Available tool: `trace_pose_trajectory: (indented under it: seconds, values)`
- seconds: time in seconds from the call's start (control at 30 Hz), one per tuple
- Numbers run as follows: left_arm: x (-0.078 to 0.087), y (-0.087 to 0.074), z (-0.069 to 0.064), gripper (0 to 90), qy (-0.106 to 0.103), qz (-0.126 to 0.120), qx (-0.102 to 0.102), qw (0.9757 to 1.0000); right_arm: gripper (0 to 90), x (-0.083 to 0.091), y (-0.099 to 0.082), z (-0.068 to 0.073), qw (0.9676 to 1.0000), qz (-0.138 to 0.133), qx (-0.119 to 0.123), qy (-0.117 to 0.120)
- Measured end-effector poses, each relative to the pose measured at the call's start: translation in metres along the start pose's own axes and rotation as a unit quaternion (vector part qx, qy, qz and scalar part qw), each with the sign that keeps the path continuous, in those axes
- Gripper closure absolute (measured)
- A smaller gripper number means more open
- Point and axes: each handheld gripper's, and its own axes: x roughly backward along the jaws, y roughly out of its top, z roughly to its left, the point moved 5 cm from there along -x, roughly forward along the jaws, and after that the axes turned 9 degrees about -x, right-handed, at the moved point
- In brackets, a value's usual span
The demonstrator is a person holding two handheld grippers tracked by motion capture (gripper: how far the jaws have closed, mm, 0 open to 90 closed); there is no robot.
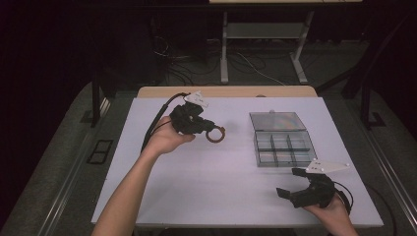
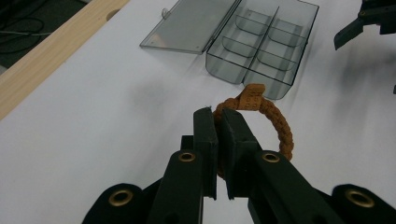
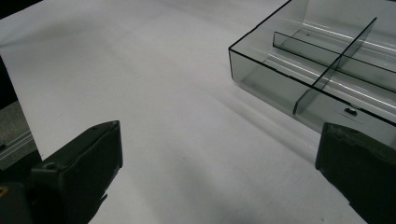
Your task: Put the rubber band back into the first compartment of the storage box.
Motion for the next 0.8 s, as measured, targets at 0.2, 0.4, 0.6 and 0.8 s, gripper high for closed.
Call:
trace_pose_trajectory:
  seconds: [0.2,0.4,0.6,0.8]
  values:
    - [-0.012,0.008,-0.001,83.5,-0.004,-0.001,-0.004,1.0000,0.8,0.000,0.000,0.000,1.0000,0.000,-0.001,0.000]
    - [-0.026,0.017,-0.003,83.5,-0.011,-0.001,-0.013,0.9999,0.8,0.001,0.000,0.000,1.0000,-0.001,0.000,0.000]
    - [-0.038,0.024,-0.006,83.4,-0.014,-0.008,-0.016,0.9997,0.8,0.002,0.000,-0.001,1.0000,-0.003,0.002,-0.001]
    - [-0.051,0.028,-0.010,83.4,-0.014,-0.013,-0.013,0.9997,0.8,0.002,0.000,-0.001,1.0000,-0.003,-0.001,-0.002]
